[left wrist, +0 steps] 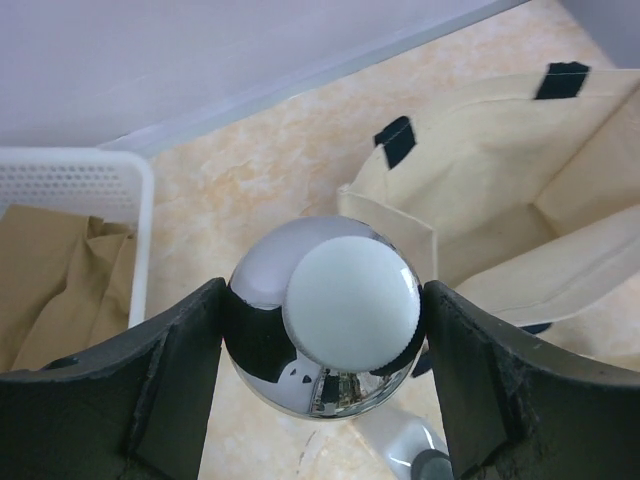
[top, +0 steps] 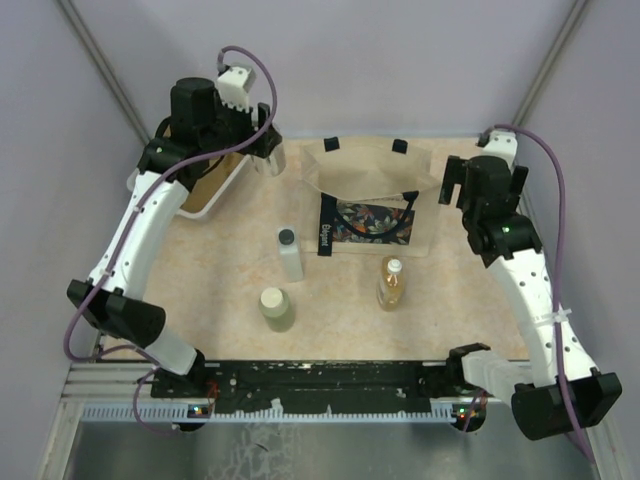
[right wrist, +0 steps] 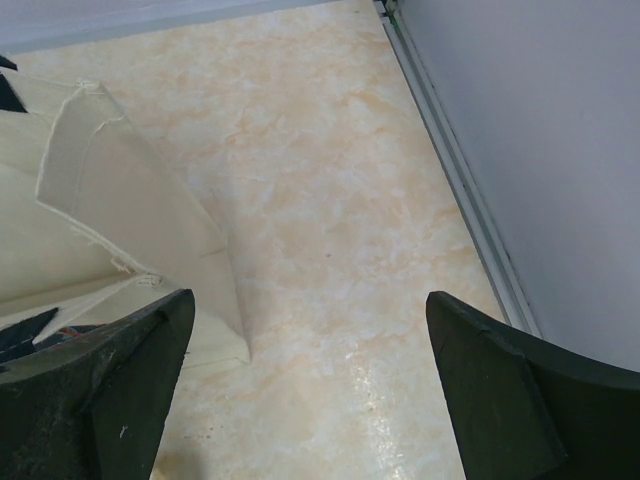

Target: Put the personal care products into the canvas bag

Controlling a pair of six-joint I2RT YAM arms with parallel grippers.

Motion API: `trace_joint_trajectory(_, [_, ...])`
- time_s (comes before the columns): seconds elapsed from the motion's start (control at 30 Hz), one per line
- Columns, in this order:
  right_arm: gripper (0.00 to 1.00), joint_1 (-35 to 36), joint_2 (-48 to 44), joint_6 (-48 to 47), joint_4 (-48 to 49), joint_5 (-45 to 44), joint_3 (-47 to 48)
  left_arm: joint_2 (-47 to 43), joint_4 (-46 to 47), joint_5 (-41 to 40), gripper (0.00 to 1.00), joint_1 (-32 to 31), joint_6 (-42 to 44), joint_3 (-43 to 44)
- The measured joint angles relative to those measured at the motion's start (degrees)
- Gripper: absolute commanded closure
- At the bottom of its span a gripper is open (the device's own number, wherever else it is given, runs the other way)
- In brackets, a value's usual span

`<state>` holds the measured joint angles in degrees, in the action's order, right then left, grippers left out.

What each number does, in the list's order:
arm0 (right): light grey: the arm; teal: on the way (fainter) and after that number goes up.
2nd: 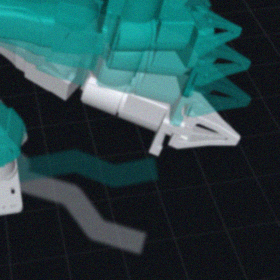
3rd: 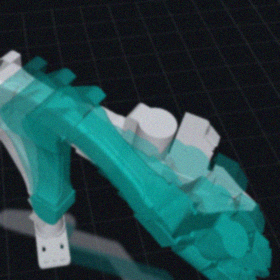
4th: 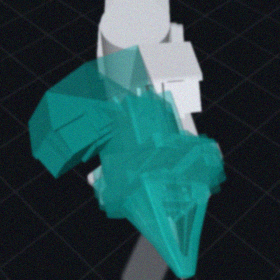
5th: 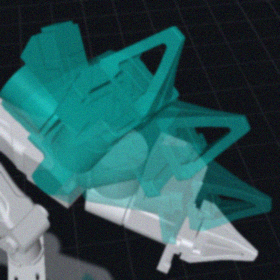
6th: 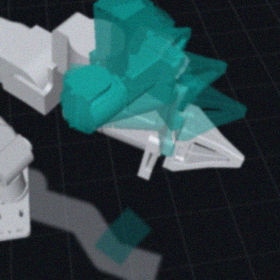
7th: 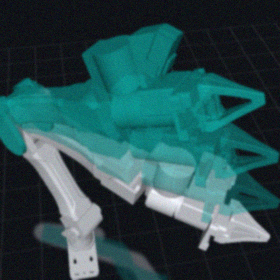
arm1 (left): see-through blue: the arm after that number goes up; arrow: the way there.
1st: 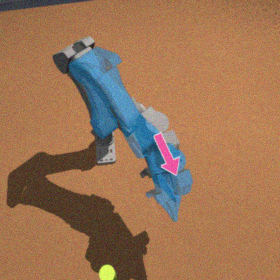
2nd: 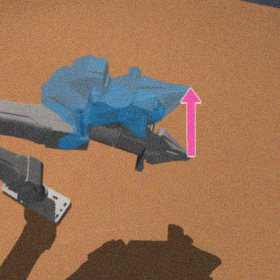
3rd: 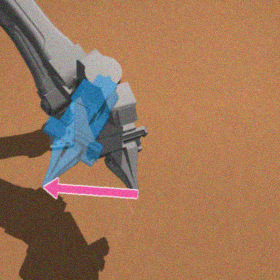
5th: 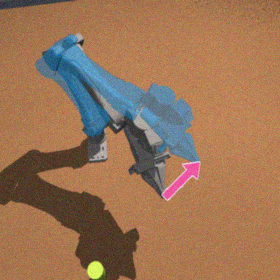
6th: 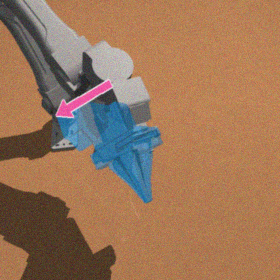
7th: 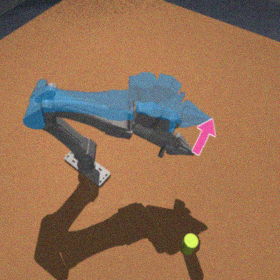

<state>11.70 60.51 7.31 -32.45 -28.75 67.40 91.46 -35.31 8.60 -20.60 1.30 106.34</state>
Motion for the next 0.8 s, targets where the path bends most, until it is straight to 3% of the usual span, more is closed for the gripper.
trace_joint_trajectory(0.37, [0.01,0.00,0.04,1.16,-0.02,0.00,-0.02,-1.20,1.05,12.85,1.00,-0.96,-1.51,1.55])
trace_joint_trajectory(0.8, [0.01,0.00,0.04,2.27,-0.22,0.17,-0.28,0.11,11.30,23.17,1.00,-5.79,-4.50,2.47])
